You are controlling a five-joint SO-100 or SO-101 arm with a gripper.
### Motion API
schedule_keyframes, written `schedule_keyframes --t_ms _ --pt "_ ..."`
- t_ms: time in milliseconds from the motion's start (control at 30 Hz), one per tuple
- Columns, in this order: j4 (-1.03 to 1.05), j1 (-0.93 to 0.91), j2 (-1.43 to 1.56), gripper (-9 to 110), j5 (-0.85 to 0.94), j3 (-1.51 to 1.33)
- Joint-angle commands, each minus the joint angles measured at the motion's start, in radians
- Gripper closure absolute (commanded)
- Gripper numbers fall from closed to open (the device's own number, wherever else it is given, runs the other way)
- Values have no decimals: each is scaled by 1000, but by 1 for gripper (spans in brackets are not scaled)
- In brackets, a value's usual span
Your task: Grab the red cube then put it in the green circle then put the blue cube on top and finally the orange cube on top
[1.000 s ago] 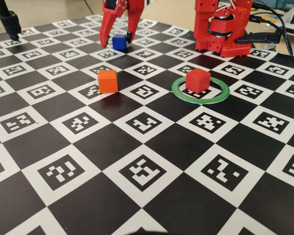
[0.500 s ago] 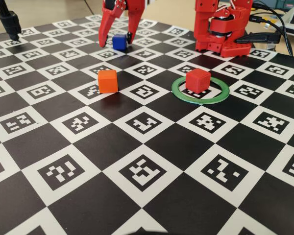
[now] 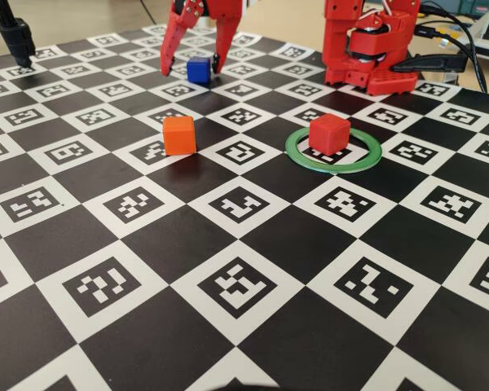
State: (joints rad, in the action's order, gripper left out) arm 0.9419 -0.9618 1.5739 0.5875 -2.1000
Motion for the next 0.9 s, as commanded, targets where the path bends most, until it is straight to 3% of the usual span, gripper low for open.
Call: schedule_keyframes --t_ms 0,867 --pt "-6 18 25 59 -46 23" --pt "3 38 15 59 -391 44"
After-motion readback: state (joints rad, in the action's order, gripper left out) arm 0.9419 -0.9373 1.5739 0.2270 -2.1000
